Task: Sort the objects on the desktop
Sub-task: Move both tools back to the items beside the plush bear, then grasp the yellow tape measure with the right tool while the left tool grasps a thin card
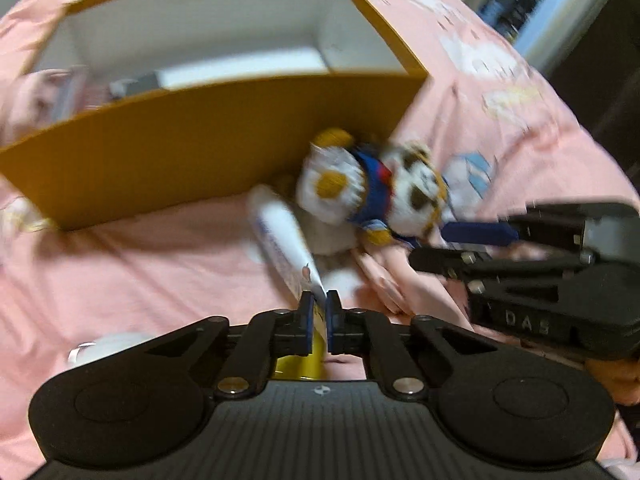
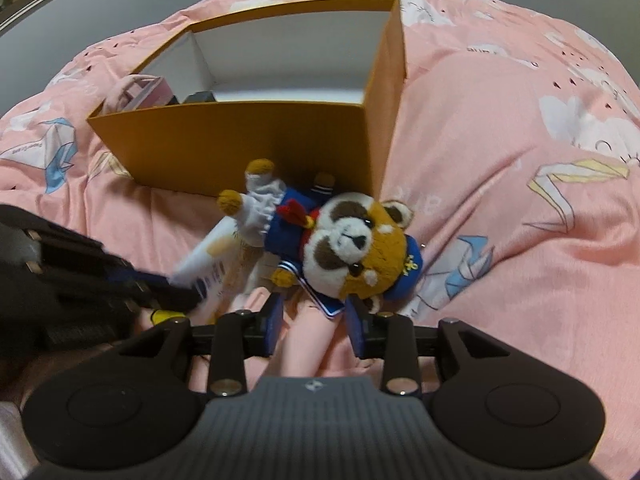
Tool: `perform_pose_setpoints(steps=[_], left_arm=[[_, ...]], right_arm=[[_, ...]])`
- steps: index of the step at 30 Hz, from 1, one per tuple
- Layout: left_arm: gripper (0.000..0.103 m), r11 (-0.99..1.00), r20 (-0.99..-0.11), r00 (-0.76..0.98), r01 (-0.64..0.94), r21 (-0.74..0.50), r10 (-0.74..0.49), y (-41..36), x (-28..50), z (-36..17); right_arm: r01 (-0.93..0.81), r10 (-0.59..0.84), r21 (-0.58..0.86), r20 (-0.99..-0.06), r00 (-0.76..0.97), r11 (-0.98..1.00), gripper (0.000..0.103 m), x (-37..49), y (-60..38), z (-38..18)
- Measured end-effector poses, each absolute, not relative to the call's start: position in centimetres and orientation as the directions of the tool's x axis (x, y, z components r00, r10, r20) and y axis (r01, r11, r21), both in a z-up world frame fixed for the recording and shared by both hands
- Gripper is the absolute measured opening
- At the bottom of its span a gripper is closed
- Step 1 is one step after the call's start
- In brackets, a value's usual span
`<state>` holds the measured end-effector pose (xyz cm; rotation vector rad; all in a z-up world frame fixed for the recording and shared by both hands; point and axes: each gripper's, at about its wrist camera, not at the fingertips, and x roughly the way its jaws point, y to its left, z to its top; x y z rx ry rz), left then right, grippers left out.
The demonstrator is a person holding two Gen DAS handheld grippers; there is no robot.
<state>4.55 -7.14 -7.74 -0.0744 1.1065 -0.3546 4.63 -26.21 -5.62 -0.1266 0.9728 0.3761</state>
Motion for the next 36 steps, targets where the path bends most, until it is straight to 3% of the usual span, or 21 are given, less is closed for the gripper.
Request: perform_pose_setpoints(steps=[9, 15, 27, 29, 32, 36], left_arm=[[0.001, 0.959, -0.802, 0.53, 0.098, -0.264, -0.275, -1.4, 4.5, -4.1], [0.001, 0.97, -0.82, 0.52, 0.094, -0.223, -0.239, 0.2, 4.9, -3.4], [0.002, 0.947, -0.807, 0.51, 0.052, -0.316, -0.297, 2.1, 5.8, -5.8], [0.002, 0.941, -0.798, 0.516, 0.052, -0.333, -0.311, 2.3, 5.8, -6.0], [0.002, 0.938, -0.792, 0.521, 0.048, -0.344, -0.317, 2.7, 5.8, -6.0], [0.002, 0.936, -0.788, 0.527, 0.043, -0.349, -0.318, 3.3, 5.7, -5.9]], right_arm=[[-0.423, 0.348, 0.143, -0.817, 0.46, 0.895, 0.036, 5.2, -24.2, -4.9], [-0.474, 0.477, 0.298, -0.819, 0.318, 0.828, 0.036, 5.7, -21.7, -5.3], [-0.477, 0.344, 0.239, -0.928, 0.145, 0.846, 0.037, 8.2, -17.0, -10.1], [-0.488, 0.334, 0.234, -0.934, 0.129, 0.841, 0.038, 8.4, -16.7, -10.4], [-0.462, 0.338, 0.264, -0.937, 0.086, 0.847, 0.048, 9.0, -16.4, -11.2], [-0.399, 0.375, 0.334, -0.927, 0.026, 0.854, 0.048, 10.2, -16.7, -12.4]])
